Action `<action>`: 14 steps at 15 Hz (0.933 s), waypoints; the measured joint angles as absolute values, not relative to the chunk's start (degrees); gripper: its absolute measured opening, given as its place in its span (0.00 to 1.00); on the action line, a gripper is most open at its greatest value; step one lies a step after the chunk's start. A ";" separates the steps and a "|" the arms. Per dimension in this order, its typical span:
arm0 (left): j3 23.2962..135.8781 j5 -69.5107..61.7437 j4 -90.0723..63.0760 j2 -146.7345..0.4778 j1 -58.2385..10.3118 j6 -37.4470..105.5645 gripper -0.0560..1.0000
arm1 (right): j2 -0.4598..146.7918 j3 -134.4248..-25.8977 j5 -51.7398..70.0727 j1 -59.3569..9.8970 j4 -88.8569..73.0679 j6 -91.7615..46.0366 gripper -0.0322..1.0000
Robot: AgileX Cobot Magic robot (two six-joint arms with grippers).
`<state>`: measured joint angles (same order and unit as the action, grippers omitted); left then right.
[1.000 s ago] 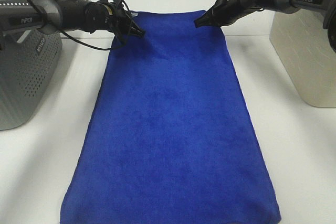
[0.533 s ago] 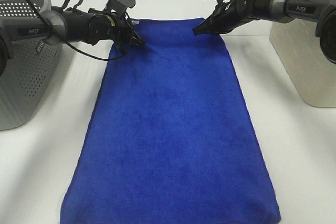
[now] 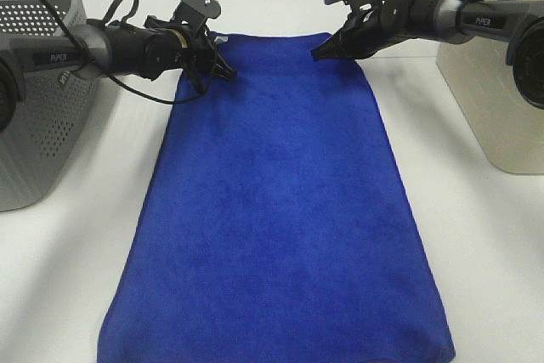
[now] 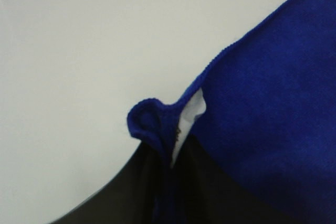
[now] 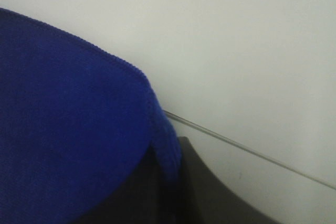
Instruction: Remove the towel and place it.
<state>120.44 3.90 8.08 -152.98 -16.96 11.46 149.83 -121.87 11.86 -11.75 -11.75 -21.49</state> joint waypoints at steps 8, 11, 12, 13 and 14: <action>120.44 7.22 7.22 -153.04 -14.32 11.86 0.57 | 149.83 -121.87 8.02 -10.26 -11.75 -21.49 0.64; 120.44 6.53 7.22 -152.75 -14.32 11.86 0.58 | 148.51 -121.87 9.22 -9.22 -11.69 -21.49 0.66; 120.44 5.39 7.22 -152.35 -14.32 11.86 0.59 | 147.88 -121.87 9.68 -9.22 -11.69 -21.49 0.67; 120.44 2.75 6.99 -151.32 -14.32 11.86 0.61 | 146.56 -121.87 10.49 -9.22 -11.69 -21.49 0.70; 120.49 0.00 6.30 -150.06 -14.32 11.86 0.62 | 145.30 -121.87 11.86 -9.22 -11.75 -21.49 0.72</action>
<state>120.49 0.00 6.30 -150.06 -14.32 11.86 145.30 -121.87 11.86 -9.22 -11.75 -21.49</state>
